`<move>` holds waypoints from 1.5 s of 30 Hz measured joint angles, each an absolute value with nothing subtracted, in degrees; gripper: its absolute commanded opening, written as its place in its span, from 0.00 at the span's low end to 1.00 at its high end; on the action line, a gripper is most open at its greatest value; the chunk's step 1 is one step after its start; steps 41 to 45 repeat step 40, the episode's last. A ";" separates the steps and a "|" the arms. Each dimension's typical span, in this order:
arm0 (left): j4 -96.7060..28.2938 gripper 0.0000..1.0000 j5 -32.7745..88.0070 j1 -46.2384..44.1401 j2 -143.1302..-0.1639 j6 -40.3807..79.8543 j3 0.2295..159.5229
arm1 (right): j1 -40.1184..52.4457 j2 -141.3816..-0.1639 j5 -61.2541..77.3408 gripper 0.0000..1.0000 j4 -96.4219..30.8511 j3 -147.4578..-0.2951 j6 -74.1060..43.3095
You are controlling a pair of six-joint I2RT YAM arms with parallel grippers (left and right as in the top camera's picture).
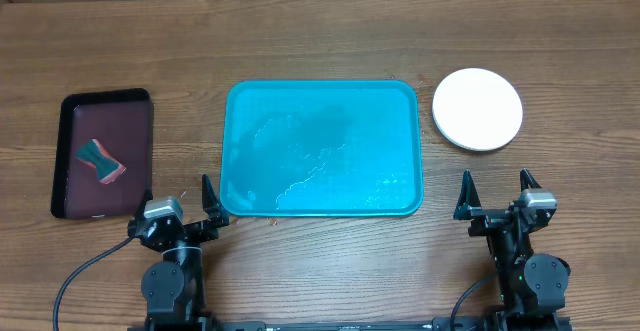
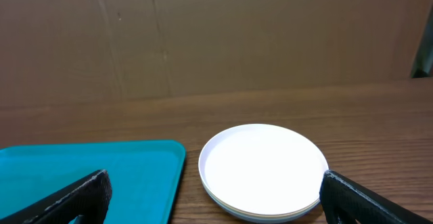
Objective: Clean dirty plates on tray and stack at the side
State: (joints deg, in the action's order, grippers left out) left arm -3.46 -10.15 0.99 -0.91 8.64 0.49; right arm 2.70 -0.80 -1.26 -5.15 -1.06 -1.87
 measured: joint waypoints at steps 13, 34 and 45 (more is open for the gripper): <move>-3.46 1.00 -10.15 0.99 -0.91 8.64 0.49 | 2.70 -0.80 -1.28 1.00 -5.17 -1.06 -1.89; -3.46 1.00 -10.15 0.97 -0.91 8.64 0.49 | 2.70 -0.80 -1.28 1.00 -5.17 -1.06 -1.87; -3.46 1.00 -10.15 0.99 -0.91 8.64 0.49 | 2.70 -0.80 -1.26 1.00 -5.17 -1.06 -1.89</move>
